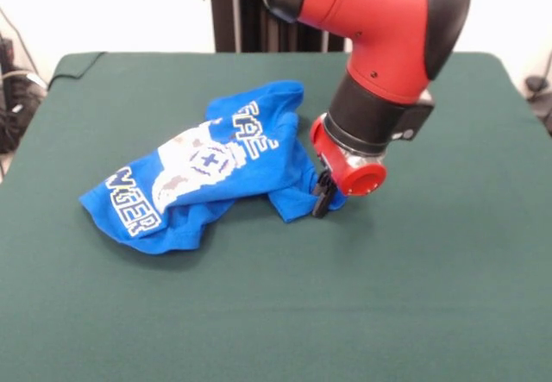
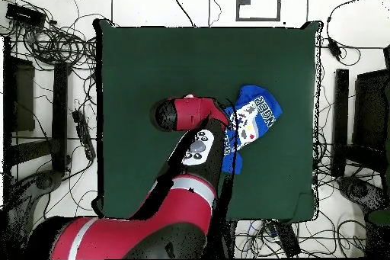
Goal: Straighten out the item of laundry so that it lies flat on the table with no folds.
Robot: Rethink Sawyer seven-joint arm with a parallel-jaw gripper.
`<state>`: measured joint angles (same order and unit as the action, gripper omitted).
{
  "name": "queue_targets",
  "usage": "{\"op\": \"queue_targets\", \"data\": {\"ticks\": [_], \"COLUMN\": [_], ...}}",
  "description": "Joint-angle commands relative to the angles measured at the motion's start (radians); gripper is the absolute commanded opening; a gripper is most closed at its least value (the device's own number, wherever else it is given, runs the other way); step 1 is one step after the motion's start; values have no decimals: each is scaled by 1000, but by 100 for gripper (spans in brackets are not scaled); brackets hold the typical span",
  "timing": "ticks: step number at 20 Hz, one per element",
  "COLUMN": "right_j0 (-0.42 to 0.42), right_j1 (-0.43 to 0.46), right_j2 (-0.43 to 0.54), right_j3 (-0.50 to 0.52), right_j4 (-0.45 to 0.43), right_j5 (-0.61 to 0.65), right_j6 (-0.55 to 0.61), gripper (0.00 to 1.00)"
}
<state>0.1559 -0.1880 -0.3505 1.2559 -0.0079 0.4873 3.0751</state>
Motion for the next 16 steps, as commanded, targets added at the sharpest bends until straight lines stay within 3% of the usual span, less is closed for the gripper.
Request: {"op": "queue_targets", "data": {"ticks": [1, 7, 16], "right_j0": [13, 93, 107], "right_j1": [65, 64, 52], "right_j2": [217, 116, 112], "right_j3": [-35, -112, -178], "right_j4": [-27, -63, -80], "right_j5": [66, 168, 262], "right_j6": [-145, -85, -76], "gripper": [0, 0, 0]}}
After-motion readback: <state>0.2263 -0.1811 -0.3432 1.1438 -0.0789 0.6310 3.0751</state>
